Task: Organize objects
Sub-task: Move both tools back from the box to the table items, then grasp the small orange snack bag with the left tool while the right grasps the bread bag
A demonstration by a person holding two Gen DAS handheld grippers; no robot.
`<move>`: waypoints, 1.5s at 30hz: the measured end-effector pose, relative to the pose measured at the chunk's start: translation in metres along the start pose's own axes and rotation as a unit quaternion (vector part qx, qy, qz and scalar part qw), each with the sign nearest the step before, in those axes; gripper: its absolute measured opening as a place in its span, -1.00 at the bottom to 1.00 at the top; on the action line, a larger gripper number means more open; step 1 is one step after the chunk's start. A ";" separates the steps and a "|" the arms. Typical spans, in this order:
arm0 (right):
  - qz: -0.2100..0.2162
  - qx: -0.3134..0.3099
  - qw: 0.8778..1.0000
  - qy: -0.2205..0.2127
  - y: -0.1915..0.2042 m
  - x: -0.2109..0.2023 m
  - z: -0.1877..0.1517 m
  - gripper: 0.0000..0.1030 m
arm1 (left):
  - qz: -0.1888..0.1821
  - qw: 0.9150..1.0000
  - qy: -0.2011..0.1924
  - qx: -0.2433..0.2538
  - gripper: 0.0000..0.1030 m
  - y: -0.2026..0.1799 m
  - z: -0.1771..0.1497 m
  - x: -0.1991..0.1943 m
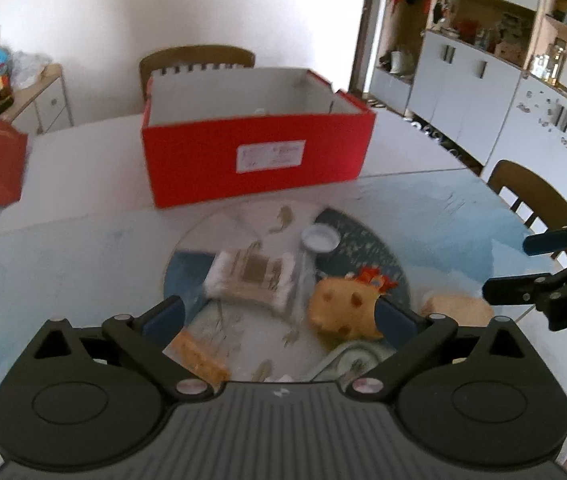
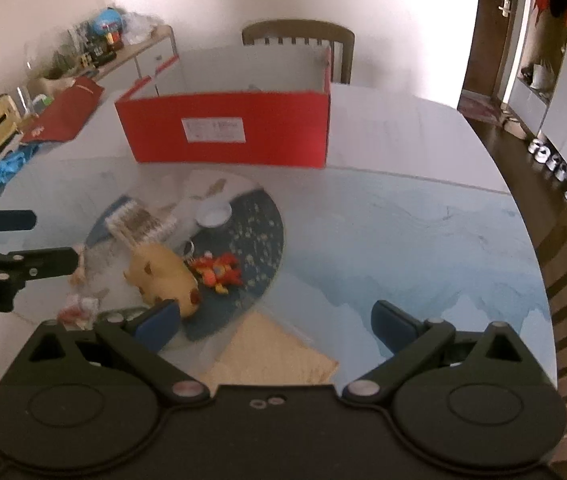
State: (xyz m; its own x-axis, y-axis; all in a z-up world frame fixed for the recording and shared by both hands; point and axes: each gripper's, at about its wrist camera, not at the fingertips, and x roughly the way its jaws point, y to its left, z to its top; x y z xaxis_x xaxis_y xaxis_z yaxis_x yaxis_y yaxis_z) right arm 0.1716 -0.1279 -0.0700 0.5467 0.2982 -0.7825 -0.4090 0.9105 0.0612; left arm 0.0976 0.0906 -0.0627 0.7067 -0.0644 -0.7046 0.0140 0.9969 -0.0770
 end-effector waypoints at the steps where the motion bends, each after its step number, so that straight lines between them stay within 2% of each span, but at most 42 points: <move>1: -0.001 0.000 1.000 0.003 0.000 0.002 -0.002 0.98 | 0.003 1.000 0.004 0.001 0.99 0.002 -0.005 0.002; 9: -0.008 0.003 1.000 0.027 0.003 0.018 -0.015 0.98 | 0.013 0.999 0.047 0.018 0.99 0.011 -0.037 0.019; 12: -0.011 0.005 0.999 0.034 0.005 0.023 -0.017 0.98 | 0.019 0.998 0.061 0.005 0.99 0.019 -0.042 0.025; 22: -0.020 0.023 0.998 0.050 0.008 0.040 -0.018 0.99 | 0.070 0.995 0.060 -0.035 0.99 0.046 -0.027 0.037; 27: -0.035 0.033 0.997 0.062 0.010 0.050 -0.019 0.99 | 0.097 0.989 0.089 -0.065 0.99 0.057 -0.023 0.054; 31: -0.042 0.032 0.996 0.069 0.010 0.054 -0.024 0.99 | 0.096 0.985 0.112 -0.090 0.99 0.067 -0.025 0.067; 32: -0.041 0.033 0.996 0.069 0.010 0.054 -0.025 0.99 | 0.097 0.985 0.108 -0.092 0.97 0.068 -0.025 0.068; 36: -0.030 0.035 0.996 0.075 0.006 0.052 -0.030 0.99 | 0.092 0.987 0.107 -0.074 0.94 0.068 -0.026 0.068; 39: -0.023 0.039 0.995 0.084 0.000 0.050 -0.036 0.99 | 0.089 0.989 0.103 -0.057 0.77 0.066 -0.027 0.066; 42: -0.016 0.048 0.994 0.093 -0.004 0.049 -0.040 0.99 | 0.089 0.990 0.097 -0.040 0.41 0.064 -0.027 0.063; 44: -0.014 0.049 0.994 0.096 -0.004 0.048 -0.043 0.94 | 0.086 0.991 0.093 -0.036 0.09 0.065 -0.025 0.062; 45: -0.013 0.048 0.994 0.096 -0.004 0.048 -0.044 0.91 | 0.083 0.992 0.092 -0.033 0.02 0.065 -0.024 0.061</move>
State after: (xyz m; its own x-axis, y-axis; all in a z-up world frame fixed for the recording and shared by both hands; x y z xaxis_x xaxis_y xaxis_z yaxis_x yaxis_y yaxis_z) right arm 0.1670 -0.1295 -0.1349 0.4029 0.2217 -0.8880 -0.3199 0.9431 0.0903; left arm 0.1246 0.1501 -0.1280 0.5544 0.0871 -0.8277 -0.1423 0.9898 0.0089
